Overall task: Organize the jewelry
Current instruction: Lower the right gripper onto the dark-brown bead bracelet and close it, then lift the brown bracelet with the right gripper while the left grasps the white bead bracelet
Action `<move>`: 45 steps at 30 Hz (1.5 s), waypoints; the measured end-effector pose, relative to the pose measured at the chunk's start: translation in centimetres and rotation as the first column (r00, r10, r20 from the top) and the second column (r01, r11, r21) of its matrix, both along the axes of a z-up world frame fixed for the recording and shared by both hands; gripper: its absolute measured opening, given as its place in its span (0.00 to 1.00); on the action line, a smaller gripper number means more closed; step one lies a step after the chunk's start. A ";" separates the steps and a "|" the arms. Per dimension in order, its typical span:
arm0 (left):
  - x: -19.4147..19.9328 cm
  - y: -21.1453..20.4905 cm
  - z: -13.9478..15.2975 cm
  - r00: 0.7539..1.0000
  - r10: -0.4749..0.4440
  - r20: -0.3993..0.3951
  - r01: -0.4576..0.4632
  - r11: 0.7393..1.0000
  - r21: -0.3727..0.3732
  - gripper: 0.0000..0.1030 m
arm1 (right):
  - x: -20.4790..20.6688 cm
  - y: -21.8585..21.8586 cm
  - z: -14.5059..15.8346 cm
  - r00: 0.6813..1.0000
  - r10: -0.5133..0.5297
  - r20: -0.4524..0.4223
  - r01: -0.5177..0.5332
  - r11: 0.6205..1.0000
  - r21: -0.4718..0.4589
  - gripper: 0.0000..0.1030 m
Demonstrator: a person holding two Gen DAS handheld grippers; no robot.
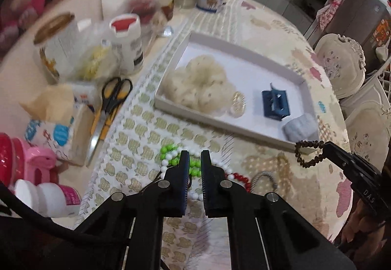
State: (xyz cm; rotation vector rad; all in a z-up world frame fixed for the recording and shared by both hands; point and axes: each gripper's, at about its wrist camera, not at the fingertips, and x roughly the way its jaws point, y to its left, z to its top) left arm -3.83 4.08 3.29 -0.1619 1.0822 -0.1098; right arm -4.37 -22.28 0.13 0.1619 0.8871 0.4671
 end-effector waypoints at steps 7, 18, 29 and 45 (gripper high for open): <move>0.4 2.2 -0.9 0.996 0.080 -0.047 -0.083 0.996 -0.046 0.18 | -1.3 -1.7 2.8 0.998 -0.015 0.054 0.013 1.000 0.020 0.09; 1.9 2.3 -8.7 0.974 0.067 -0.216 -0.059 0.997 0.045 0.21 | -2.0 -2.5 1.8 1.000 -0.027 0.008 0.026 0.999 0.028 0.09; 1.5 1.0 -7.2 0.988 0.014 -0.156 -0.003 0.998 0.068 0.06 | -1.8 -1.8 1.6 1.000 -0.021 -0.004 0.021 0.999 0.044 0.09; 1.2 -2.1 4.2 0.996 -0.063 0.070 0.060 0.997 0.045 0.06 | -2.6 -2.1 5.6 0.995 -0.022 0.093 0.017 0.998 0.056 0.09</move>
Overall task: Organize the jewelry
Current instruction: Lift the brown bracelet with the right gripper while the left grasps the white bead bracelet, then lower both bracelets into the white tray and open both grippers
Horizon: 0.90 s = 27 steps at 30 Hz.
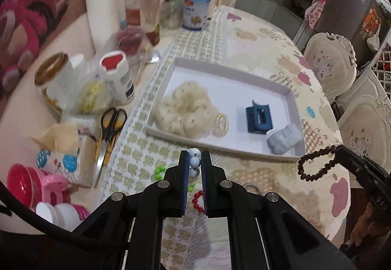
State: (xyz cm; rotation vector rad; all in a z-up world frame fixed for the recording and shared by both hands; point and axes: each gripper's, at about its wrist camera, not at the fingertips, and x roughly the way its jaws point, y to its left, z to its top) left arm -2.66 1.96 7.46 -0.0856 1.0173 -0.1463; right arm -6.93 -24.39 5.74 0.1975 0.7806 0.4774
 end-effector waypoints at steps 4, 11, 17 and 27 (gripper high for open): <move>0.6 -0.8 1.4 0.999 -0.008 0.035 0.008 1.000 0.007 0.06 | 0.3 -0.1 0.6 1.000 -0.001 0.010 0.001 1.000 -0.008 0.09; 2.6 -2.9 2.5 0.996 -0.044 0.071 0.043 0.999 0.019 0.06 | 1.4 -0.2 1.0 1.000 -0.008 0.018 0.008 1.000 -0.017 0.09; 4.9 -5.0 2.5 0.994 -0.080 0.075 0.078 0.997 0.026 0.06 | 2.7 -0.1 1.0 1.000 -0.014 0.017 0.014 1.000 -0.027 0.09; 10.5 -7.2 1.3 0.994 -0.099 0.051 0.097 0.995 0.031 0.06 | 7.8 -1.2 0.5 0.998 -0.055 -0.001 0.055 0.996 -0.063 0.09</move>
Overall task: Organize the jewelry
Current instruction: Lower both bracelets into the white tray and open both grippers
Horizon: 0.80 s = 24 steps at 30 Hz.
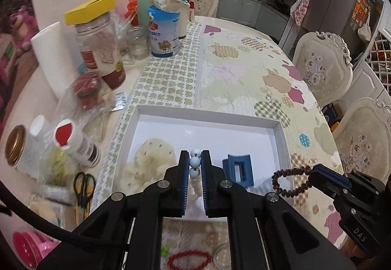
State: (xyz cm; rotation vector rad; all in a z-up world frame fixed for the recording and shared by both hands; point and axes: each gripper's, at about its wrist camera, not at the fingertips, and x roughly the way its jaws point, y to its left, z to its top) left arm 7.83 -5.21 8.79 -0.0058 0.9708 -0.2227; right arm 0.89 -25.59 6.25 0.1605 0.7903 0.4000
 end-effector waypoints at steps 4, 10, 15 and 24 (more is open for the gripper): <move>2.0 -1.4 -0.8 1.000 -0.008 -0.009 0.008 1.000 0.009 0.06 | 2.8 -0.6 -0.7 0.999 -0.025 -0.026 0.025 1.000 -0.004 0.09; 5.1 -3.6 -2.6 0.999 -0.023 -0.046 0.022 1.000 -0.013 0.06 | 6.7 -0.8 -2.7 0.996 -0.058 -0.073 0.059 0.998 0.010 0.09; 7.2 -3.3 -4.8 0.997 0.002 -0.082 -0.003 1.000 -0.012 0.06 | 9.7 -1.2 -5.4 0.988 -0.081 -0.131 0.087 0.996 0.038 0.09; 8.5 0.3 -10.6 0.981 0.088 -0.172 -0.082 0.996 0.041 0.06 | 12.9 -3.9 -11.7 0.951 -0.190 -0.245 0.179 0.982 -0.068 0.10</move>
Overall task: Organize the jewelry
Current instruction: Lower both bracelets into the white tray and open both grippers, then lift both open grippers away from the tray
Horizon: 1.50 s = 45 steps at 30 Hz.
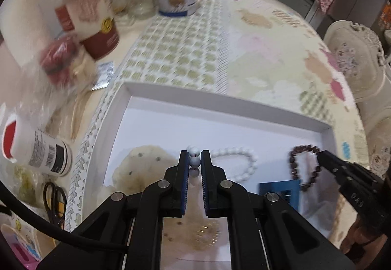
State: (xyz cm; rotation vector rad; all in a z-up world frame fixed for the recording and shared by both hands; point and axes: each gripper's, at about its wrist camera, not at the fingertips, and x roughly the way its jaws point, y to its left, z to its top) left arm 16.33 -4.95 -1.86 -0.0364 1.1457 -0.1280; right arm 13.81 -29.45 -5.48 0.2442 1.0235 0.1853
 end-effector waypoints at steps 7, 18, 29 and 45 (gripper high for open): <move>-0.2 0.9 -1.4 0.999 0.035 -0.008 -0.035 0.999 -0.016 0.19 | -0.1 0.5 -0.8 1.000 -0.011 0.013 0.012 0.997 -0.082 0.21; -2.1 0.7 0.6 0.998 0.034 0.052 -0.035 0.999 0.022 0.27 | -2.7 1.2 1.5 0.998 -0.033 0.060 0.035 0.999 -0.036 0.45; -7.0 0.5 3.9 0.991 0.017 0.136 -0.025 0.998 0.052 0.27 | -8.3 2.6 5.7 0.991 -0.024 0.129 0.025 1.000 -0.008 0.51; -16.0 0.4 5.6 0.984 0.011 0.179 -0.024 0.997 0.068 0.27 | -16.0 4.3 8.0 0.987 0.000 0.162 0.004 1.000 -0.023 0.53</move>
